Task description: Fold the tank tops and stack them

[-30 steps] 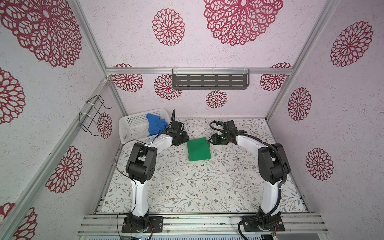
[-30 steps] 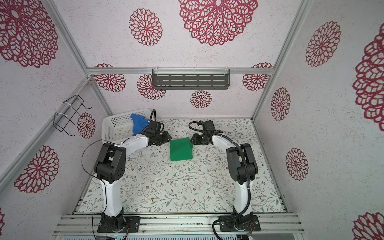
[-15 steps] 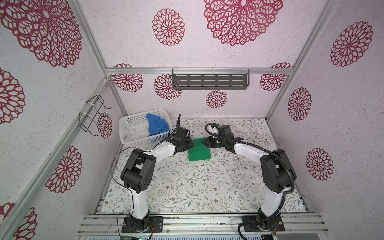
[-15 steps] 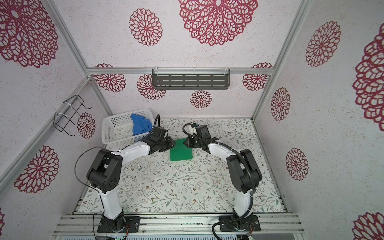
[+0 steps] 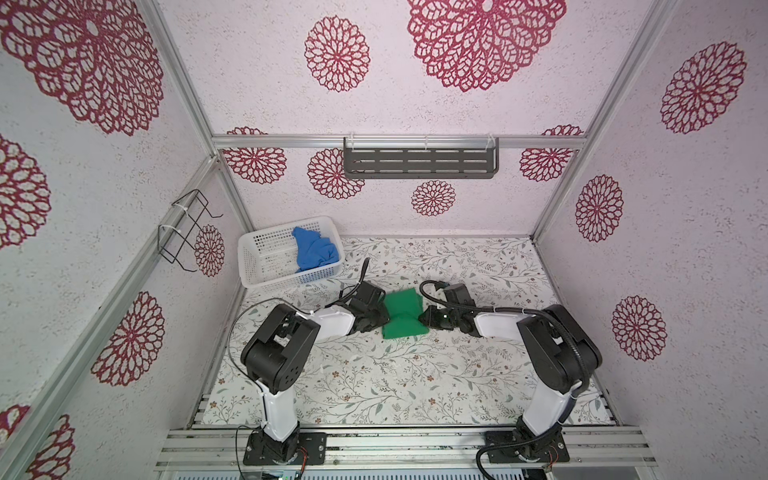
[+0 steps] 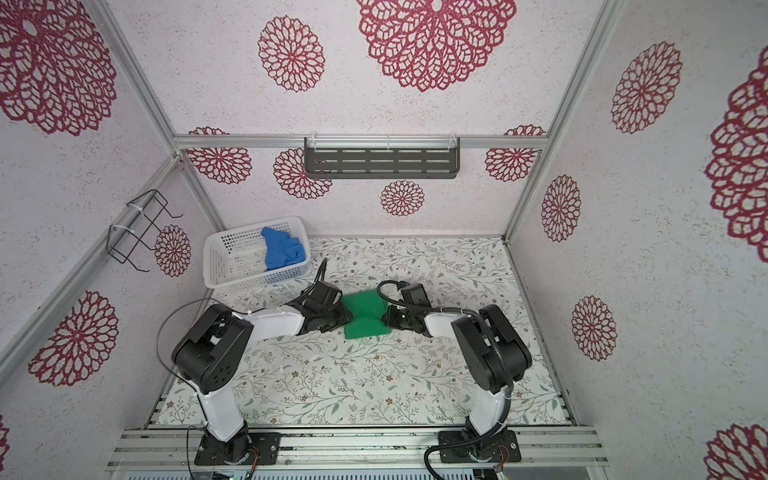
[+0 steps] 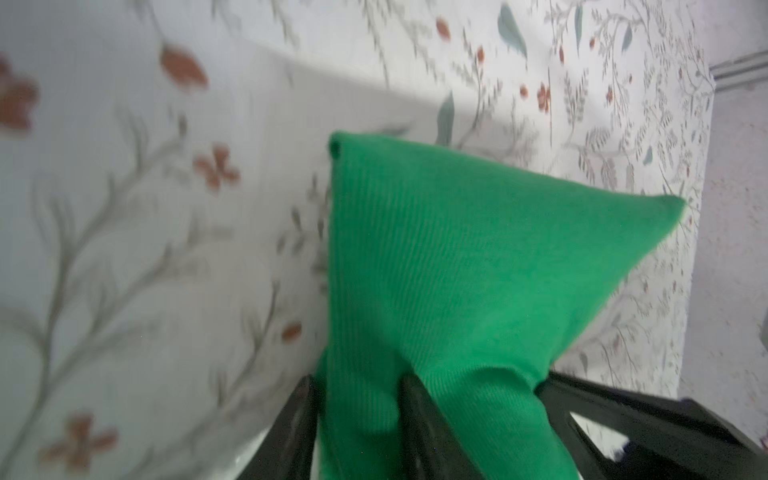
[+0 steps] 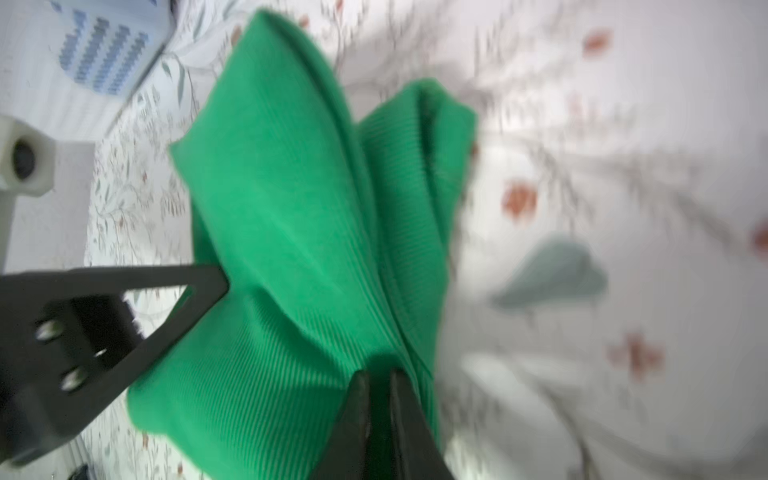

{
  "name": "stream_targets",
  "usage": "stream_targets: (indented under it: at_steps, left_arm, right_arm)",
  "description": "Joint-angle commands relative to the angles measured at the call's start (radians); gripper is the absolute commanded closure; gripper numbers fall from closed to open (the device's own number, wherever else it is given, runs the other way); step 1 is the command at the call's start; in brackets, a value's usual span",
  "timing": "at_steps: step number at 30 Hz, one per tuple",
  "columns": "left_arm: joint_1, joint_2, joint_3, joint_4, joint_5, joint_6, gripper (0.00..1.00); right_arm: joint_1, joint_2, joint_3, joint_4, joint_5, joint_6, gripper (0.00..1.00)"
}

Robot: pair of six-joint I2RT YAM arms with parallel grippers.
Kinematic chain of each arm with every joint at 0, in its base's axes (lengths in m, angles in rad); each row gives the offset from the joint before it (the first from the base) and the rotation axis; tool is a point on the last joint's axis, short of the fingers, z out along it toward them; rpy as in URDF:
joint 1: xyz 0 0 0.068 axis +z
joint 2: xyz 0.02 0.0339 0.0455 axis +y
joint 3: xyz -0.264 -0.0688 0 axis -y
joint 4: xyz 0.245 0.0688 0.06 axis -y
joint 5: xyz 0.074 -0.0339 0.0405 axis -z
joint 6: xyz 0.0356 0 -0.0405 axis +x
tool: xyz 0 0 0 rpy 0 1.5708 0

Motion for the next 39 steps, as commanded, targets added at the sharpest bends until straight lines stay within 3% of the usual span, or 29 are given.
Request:
stream_targets:
  at_steps: [1,6,10,14,22,33,39]
  left_arm:
    - [-0.061,-0.175,-0.109,-0.039,-0.061,-0.1,0.64]
    - [-0.09,-0.406,-0.171,-0.212,-0.101,-0.078,0.59]
    - [-0.02,-0.459,-0.183,-0.189,-0.083,-0.047,0.58]
    - [0.029,-0.403,-0.152,-0.107,-0.058,0.009,0.58]
    - [0.058,-0.137,0.041,-0.026,0.039,0.098,0.56]
    - [0.059,0.02,0.075,0.043,0.083,0.057,0.57]
    - [0.06,0.031,0.076,0.045,0.083,0.05,0.74]
  right_arm:
    - [0.064,-0.125,-0.105,-0.117,-0.007,0.023,0.85]
    - [0.07,-0.372,-0.119,-0.347,-0.022,-0.061,0.71]
    - [0.016,-0.398,0.001,-0.437,-0.008,-0.19,0.62]
    - [-0.028,-0.295,0.09,-0.374,-0.034,-0.23,0.54]
    - [-0.031,-0.114,0.193,-0.288,-0.056,-0.255,0.47]
    - [-0.031,0.017,0.225,-0.203,-0.123,-0.223,0.49]
    - [-0.025,0.014,0.219,-0.188,-0.147,-0.188,0.68]
